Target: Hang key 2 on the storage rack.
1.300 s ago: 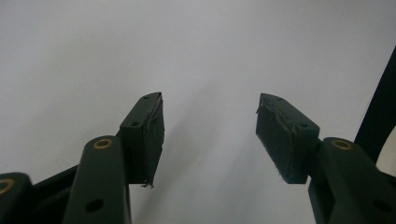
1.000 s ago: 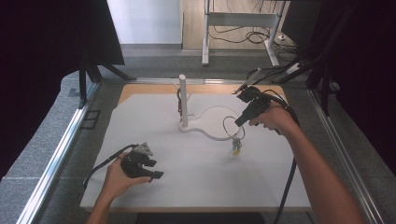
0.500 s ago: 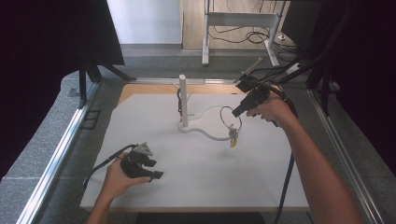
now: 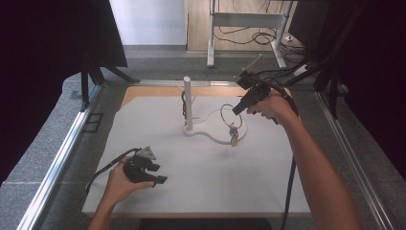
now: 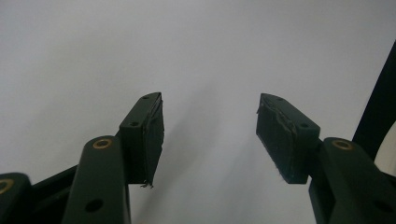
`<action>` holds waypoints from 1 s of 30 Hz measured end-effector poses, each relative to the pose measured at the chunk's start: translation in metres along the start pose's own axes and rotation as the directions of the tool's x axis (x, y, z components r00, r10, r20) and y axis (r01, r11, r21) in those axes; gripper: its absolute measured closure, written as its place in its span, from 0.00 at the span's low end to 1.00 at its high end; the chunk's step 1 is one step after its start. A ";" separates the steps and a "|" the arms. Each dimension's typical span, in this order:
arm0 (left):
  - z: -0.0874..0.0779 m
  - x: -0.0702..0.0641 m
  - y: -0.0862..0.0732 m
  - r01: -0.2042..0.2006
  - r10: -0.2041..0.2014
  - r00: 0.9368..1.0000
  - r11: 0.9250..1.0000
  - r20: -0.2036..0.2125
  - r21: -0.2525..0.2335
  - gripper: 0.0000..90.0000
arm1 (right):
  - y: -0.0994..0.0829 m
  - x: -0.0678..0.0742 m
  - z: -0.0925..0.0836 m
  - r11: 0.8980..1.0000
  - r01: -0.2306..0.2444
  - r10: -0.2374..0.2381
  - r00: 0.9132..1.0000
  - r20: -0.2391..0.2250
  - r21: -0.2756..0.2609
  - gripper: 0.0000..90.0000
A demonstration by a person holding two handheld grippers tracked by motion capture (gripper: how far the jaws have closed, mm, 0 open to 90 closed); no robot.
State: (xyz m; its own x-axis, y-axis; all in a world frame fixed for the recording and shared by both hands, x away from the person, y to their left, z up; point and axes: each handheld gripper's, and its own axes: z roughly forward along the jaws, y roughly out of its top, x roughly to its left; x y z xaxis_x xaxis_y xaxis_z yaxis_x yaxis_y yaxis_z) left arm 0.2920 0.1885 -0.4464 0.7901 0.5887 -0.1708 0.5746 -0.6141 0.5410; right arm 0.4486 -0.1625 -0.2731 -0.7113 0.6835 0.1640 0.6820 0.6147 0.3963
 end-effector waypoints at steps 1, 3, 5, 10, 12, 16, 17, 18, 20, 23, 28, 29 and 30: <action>0.000 0.000 0.000 0.000 0.000 1.000 1.000 0.001 0.000 0.47 | 0.001 0.000 0.000 1.000 0.001 -0.001 1.000 -0.002 -0.001 0.97; 0.000 0.000 0.000 0.001 -0.001 1.000 1.000 0.001 -0.001 0.47 | 0.003 0.000 0.001 1.000 -0.003 0.003 1.000 -0.003 -0.004 0.97; -0.001 0.000 0.000 -0.001 0.001 1.000 1.000 0.001 -0.003 0.47 | 0.005 0.000 0.001 1.000 -0.003 0.003 1.000 -0.001 -0.003 0.97; 0.000 0.000 0.000 0.004 -0.004 1.000 1.000 0.003 -0.005 0.47 | 0.010 -0.001 0.002 1.000 -0.006 0.006 1.000 -0.008 -0.012 0.97; 0.000 -0.001 0.000 0.004 -0.004 1.000 1.000 0.003 -0.004 0.46 | 0.012 -0.001 0.004 1.000 -0.006 0.006 1.000 -0.006 -0.010 0.97; -0.001 0.000 0.000 0.004 -0.004 1.000 1.000 0.001 -0.009 0.46 | 0.017 -0.001 0.006 1.000 -0.006 0.006 1.000 -0.008 -0.010 0.97; -0.001 0.000 0.000 0.006 -0.006 1.000 1.000 0.002 -0.008 0.46 | 0.018 -0.001 0.007 1.000 -0.006 0.006 1.000 -0.007 -0.011 0.97; -0.001 0.000 0.000 0.006 -0.006 1.000 1.000 0.002 -0.008 0.46 | 0.020 -0.001 0.008 1.000 -0.005 0.004 1.000 -0.008 -0.012 0.97; -0.001 0.000 0.000 0.005 -0.005 1.000 1.000 0.004 -0.006 0.46 | 0.021 -0.001 0.008 1.000 -0.008 0.008 1.000 -0.010 -0.011 0.97; -0.001 0.000 0.000 0.006 -0.006 1.000 1.000 0.005 -0.005 0.46 | 0.026 -0.002 0.010 1.000 -0.007 0.007 1.000 -0.009 -0.009 0.97; -0.003 0.000 0.000 0.008 -0.008 1.000 1.000 0.001 -0.013 0.46 | 0.034 -0.002 0.011 1.000 -0.009 0.009 1.000 -0.008 -0.011 0.97; -0.003 0.000 0.000 0.006 -0.006 1.000 1.000 0.001 -0.011 0.46 | 0.035 -0.002 0.012 1.000 -0.007 0.007 1.000 -0.008 -0.014 0.97; -0.003 0.000 0.000 0.007 -0.007 1.000 1.000 0.000 -0.012 0.46 | 0.037 -0.002 0.012 1.000 -0.010 0.010 1.000 -0.008 -0.013 0.97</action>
State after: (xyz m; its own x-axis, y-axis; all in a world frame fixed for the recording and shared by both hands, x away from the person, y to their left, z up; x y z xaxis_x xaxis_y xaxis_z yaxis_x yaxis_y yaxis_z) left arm 0.2910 0.1905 -0.4441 0.7861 0.5931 -0.1740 0.5774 -0.6041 0.5493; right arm 0.4773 -0.1365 -0.2702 -0.7055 0.6867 0.1752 0.6871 0.6022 0.4066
